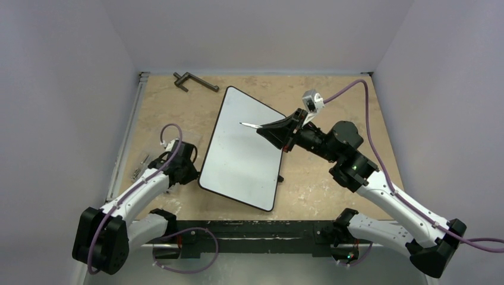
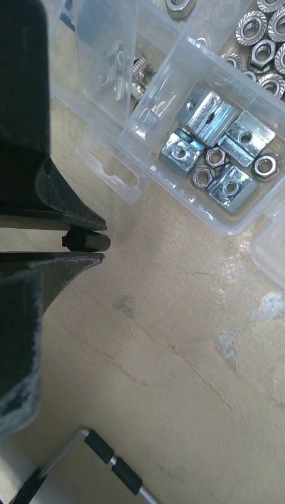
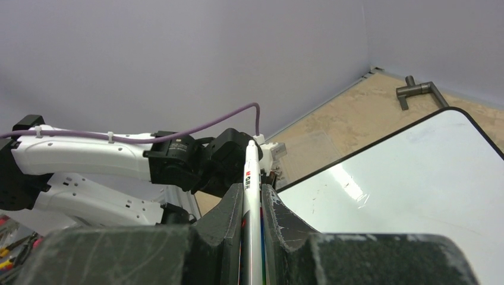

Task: Write a sentence on the whiteboard
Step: Place the pen cap at the center of the board.

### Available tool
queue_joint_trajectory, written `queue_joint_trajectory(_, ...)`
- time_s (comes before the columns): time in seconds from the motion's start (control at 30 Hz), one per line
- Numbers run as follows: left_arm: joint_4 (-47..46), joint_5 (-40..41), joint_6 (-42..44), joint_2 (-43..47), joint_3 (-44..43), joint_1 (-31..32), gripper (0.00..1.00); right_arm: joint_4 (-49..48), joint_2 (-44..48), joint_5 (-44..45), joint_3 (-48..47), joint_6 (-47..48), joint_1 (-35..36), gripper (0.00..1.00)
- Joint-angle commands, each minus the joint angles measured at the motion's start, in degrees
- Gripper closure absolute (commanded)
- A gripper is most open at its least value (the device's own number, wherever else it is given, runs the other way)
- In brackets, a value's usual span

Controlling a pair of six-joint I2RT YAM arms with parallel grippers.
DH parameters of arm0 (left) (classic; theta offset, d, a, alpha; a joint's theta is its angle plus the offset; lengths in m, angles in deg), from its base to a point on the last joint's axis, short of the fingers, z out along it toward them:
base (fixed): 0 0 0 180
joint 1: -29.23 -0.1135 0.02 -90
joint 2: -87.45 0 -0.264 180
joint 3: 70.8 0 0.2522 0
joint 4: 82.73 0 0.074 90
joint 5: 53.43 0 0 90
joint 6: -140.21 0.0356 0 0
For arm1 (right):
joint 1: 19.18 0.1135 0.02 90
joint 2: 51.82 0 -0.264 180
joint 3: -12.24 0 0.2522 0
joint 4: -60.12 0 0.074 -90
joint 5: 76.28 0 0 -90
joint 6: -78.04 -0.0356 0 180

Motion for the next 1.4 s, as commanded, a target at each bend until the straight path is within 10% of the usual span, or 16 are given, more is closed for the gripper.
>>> queue_joint_trajectory(0.0,-2.68,-1.50,-1.27,-1.82,-1.94,-0.79,0.94,0.51,1.81,1.22,0.03,1.26,0.09,1.00)
queue_joint_trajectory(0.83,7.37,5.96,11.81,9.80,-14.97,-0.79,0.47,2.25,2.71,1.88,-0.01,2.60,0.07,1.00)
queue_joint_trajectory(1.37,4.25,-25.58,30.06,-3.43,-40.61,-2.06,0.40,5.24,4.92,3.62,-0.43,3.85,0.09,1.00)
